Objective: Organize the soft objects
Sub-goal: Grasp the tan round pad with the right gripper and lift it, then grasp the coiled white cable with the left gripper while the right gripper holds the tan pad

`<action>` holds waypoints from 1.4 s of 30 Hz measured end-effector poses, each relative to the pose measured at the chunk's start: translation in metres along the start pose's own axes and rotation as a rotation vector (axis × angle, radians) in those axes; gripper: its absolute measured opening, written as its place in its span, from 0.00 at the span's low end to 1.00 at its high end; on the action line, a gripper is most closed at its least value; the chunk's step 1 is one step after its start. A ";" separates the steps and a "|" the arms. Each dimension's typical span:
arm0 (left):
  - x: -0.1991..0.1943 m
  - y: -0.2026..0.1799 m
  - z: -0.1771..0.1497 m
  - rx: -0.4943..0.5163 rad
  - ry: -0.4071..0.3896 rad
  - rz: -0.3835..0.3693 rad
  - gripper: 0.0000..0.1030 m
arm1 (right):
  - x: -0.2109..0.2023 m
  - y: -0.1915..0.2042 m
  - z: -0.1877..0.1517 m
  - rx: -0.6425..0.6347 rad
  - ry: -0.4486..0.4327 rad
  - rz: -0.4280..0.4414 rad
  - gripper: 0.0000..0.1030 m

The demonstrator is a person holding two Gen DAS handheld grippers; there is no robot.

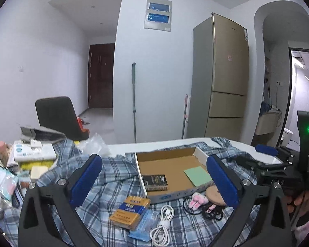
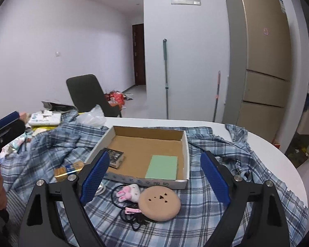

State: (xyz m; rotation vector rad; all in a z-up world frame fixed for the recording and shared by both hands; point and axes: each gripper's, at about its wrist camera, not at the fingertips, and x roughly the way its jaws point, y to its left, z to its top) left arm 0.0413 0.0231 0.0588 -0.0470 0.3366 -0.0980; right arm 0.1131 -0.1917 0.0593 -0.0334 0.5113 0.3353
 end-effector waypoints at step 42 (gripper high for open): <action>0.070 0.007 -0.067 -0.033 0.264 0.029 1.00 | 0.114 -0.027 -0.079 0.109 0.464 0.056 0.79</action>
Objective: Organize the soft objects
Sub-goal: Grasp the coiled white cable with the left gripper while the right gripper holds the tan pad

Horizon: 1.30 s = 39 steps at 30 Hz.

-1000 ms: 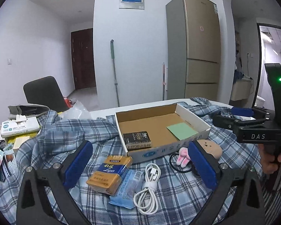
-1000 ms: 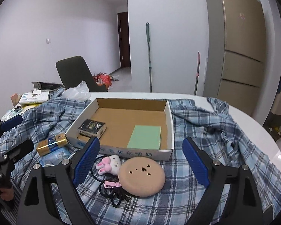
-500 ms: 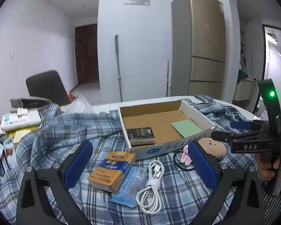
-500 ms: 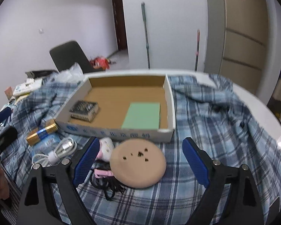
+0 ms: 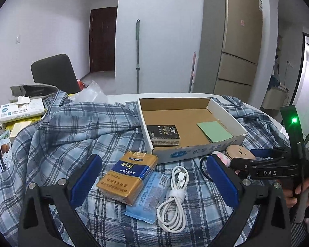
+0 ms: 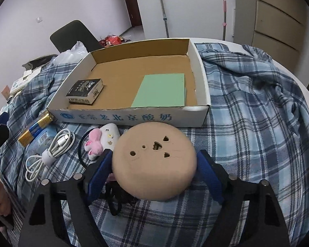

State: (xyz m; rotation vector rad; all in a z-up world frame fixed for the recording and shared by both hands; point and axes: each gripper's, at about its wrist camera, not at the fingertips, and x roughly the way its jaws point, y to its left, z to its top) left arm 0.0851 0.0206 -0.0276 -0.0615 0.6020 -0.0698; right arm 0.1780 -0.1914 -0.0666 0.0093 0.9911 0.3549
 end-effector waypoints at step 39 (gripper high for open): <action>0.048 -0.037 -0.025 0.188 0.336 -0.118 0.35 | -0.015 0.021 -0.007 -0.074 -0.009 0.108 0.78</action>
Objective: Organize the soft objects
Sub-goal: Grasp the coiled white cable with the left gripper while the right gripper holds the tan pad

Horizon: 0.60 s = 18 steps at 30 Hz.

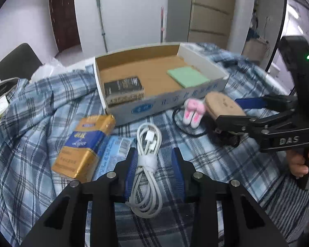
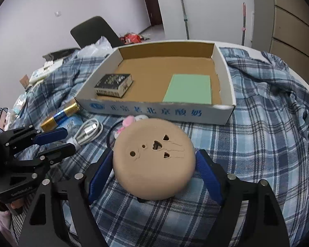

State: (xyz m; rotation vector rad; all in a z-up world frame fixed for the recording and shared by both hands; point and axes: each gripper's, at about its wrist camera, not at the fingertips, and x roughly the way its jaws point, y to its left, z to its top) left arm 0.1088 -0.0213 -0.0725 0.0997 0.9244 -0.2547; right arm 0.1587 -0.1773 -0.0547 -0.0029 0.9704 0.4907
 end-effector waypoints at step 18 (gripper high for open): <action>-0.041 0.008 -0.003 -0.021 -0.229 -0.030 0.22 | -0.014 0.003 0.002 -0.015 -0.085 -0.006 0.76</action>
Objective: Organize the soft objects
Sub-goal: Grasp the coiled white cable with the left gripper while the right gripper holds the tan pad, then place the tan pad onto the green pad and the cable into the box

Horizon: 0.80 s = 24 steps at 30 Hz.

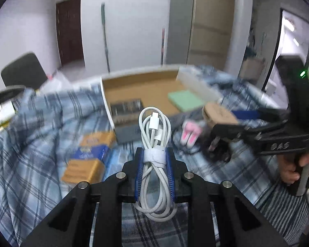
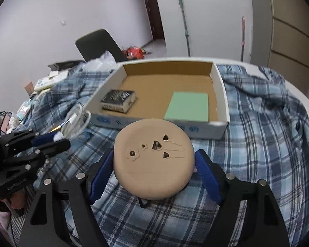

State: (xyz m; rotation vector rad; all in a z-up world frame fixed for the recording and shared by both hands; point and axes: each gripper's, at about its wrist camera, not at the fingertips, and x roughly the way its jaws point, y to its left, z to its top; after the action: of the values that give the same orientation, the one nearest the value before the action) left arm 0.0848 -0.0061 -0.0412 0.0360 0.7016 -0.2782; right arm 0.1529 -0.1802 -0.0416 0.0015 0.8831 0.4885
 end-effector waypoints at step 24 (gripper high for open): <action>-0.058 -0.013 0.029 0.030 -0.259 0.138 0.22 | -0.046 0.022 0.017 -0.098 -0.240 -0.129 0.75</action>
State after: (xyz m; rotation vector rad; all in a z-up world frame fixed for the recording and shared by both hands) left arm 0.0571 -0.0087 0.0188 0.0749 0.4348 -0.1570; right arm 0.1319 -0.1762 0.0077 -0.0850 0.6192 0.4006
